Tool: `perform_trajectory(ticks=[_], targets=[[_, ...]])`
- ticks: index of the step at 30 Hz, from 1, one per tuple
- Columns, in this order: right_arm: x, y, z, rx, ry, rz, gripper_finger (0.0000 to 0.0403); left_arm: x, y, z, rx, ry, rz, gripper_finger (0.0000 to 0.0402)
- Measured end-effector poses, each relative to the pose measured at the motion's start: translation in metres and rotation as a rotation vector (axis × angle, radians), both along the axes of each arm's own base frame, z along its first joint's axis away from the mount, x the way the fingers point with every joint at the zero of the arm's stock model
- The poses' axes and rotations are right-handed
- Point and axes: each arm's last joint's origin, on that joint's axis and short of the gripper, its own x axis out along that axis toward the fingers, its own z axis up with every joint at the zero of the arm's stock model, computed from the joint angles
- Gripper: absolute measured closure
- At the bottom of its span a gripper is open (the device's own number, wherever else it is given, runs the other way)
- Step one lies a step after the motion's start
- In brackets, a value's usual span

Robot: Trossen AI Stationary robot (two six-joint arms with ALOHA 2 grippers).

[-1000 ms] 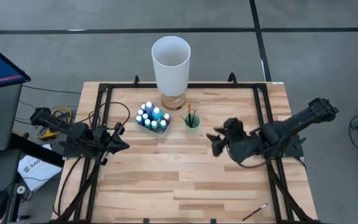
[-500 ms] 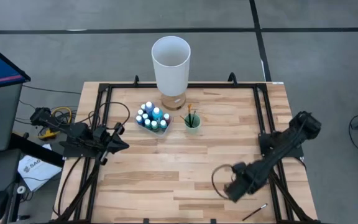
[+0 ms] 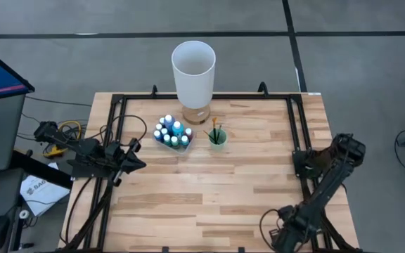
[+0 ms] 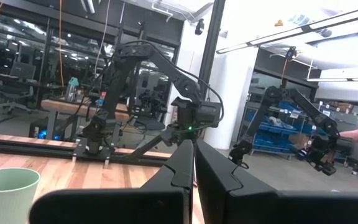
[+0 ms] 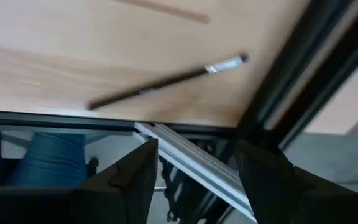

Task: Pick & Place Paint Supplies
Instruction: Put the silver paint brush into the green cup

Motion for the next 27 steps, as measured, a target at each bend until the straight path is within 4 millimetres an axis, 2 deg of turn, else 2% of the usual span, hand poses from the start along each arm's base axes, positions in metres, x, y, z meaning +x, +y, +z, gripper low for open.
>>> perform_trajectory(ticks=[6,15,27], targets=[[-0.017,0.005,-0.010,-0.025,0.026,0.035,0.0201,0.000,0.000,0.000,0.000,0.001,0.000,0.0400],[-0.020,0.000,-0.033,0.114,-0.121,0.405,0.0239,0.000,0.000,0.000,0.001,0.001,-0.001,0.0400],[-0.028,-0.003,-0.038,0.168,-0.234,0.840,0.0208,0.000,0.000,0.000,0.000,0.001,0.000,0.0400]])
